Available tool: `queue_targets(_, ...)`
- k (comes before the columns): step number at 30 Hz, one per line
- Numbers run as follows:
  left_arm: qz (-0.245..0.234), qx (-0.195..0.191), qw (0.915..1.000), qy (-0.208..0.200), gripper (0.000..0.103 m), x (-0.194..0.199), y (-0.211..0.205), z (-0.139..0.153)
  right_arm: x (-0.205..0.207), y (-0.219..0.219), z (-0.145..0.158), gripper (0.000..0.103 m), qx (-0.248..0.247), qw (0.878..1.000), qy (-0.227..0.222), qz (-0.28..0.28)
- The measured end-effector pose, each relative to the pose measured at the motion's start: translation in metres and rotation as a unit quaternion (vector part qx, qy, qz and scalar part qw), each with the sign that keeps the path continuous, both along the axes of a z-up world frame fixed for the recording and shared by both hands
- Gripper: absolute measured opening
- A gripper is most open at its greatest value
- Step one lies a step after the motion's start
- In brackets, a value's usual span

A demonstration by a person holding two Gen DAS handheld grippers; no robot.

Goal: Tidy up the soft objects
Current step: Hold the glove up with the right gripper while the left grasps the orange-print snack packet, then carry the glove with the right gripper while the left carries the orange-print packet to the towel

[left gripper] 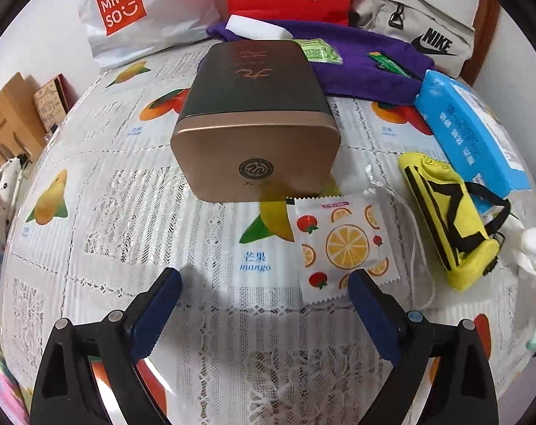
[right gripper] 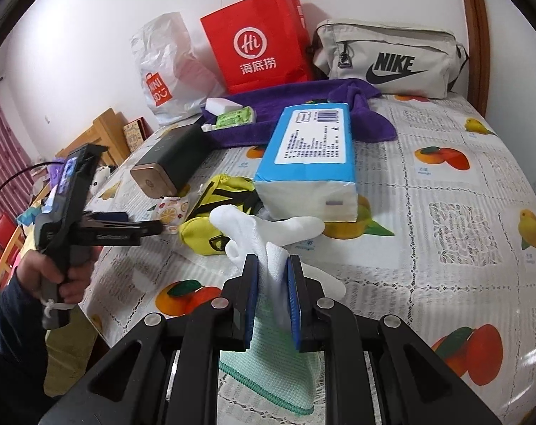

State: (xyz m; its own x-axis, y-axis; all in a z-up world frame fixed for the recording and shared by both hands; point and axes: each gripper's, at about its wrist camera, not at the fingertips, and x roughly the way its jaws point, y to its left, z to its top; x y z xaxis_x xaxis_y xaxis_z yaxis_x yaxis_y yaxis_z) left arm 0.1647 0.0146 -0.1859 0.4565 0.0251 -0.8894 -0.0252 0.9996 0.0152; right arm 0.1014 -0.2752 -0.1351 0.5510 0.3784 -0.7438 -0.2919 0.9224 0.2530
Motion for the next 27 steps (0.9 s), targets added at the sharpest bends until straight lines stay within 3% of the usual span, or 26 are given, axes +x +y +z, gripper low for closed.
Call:
queue_targets(4,-0.014,-0.021,0.9997,-0.004,0.095,0.009,-0.011,0.002,0.002,0.0,-0.008,0.018,-0.033,0.999,0.01,-0.005)
queue_targets(9,-0.019,0.007,0.9998,-0.005,0.099,0.025,-0.032,-0.003,0.006,-0.007,-0.025,0.025,-0.051,0.998,0.031,-0.022)
queue_targets(13,-0.016,0.007,0.9997,-0.016,0.101,0.026,-0.033,-0.005,0.01,-0.009,-0.036,0.048,-0.049,0.997,0.041,-0.031)
queue_targets(17,-0.014,0.01,0.9998,-0.013,0.101,0.018,-0.021,-0.003,0.015,-0.004,-0.042,0.056,-0.044,0.998,0.034,-0.028)
queue_targets(19,-0.007,0.01,0.9999,-0.011,0.101,0.012,-0.013,-0.002,0.018,-0.001,-0.043,0.067,-0.046,0.998,0.029,-0.025)
queue_targets(22,-0.002,0.013,0.9998,-0.016,0.1,0.01,-0.012,-0.002,0.021,0.005,-0.045,0.074,-0.048,0.998,0.02,-0.025)
queue_targets(23,-0.004,0.014,0.9997,-0.019,0.098,0.011,-0.014,-0.002,0.021,0.009,-0.047,0.074,-0.058,0.998,0.012,-0.026)
queue_targets(26,-0.02,0.004,0.9993,-0.033,0.076,0.009,-0.017,0.001,0.023,0.014,-0.049,0.068,-0.085,0.996,0.002,-0.026)
queue_targets(27,-0.027,0.003,0.9989,-0.038,0.069,0.008,-0.018,0.002,0.023,0.016,-0.05,0.058,-0.097,0.995,-0.002,-0.028)
